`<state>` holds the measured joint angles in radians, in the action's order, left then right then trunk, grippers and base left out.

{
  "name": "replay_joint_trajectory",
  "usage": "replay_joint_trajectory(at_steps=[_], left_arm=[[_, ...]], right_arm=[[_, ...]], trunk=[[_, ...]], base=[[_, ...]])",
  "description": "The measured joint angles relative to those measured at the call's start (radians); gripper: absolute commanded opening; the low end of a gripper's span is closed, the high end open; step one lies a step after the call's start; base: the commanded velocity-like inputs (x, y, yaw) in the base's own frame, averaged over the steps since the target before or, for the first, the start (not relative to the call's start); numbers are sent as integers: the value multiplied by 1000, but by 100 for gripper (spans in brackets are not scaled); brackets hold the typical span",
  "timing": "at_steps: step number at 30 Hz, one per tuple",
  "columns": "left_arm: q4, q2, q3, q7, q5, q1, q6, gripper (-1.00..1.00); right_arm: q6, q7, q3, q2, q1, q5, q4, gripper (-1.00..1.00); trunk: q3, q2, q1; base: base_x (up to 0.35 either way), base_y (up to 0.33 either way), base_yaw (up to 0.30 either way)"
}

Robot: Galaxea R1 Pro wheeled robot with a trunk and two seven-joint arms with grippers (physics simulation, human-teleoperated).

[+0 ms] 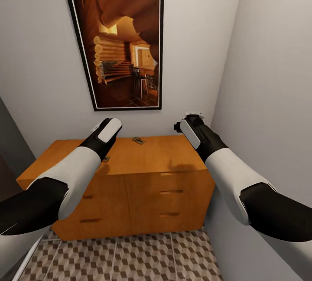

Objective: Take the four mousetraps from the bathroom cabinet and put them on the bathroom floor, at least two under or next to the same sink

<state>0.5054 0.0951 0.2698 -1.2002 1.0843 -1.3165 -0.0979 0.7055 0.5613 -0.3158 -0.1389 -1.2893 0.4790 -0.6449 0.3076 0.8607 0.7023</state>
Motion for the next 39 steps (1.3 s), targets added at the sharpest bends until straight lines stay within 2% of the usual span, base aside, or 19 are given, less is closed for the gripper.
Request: replay_joint_trajectory(at_steps=[19,31,35,39], left_arm=[[-1,-2,-2,7,1,0,1,100],[-10,-1,-3,1,13,2,3,100],[-14,-6,-4,-1,35,5,3,100],[-14,-14,-4,-2,47,6,3,100]], right_arm=[[0,0,0,0,3,0,0,100],[5,-2,-1,-1,3,0,-1,100],[12,-30,-3,-1,4,0,-1,100],[40,-94,-4,0,11,0,-5,100]], trunk=[[0,0,0],[0,0,0],[0,0,0],[0,0,0]], base=[[229,-176,0],[67,-61,0],[7,-6,0],[3,-3,0]])
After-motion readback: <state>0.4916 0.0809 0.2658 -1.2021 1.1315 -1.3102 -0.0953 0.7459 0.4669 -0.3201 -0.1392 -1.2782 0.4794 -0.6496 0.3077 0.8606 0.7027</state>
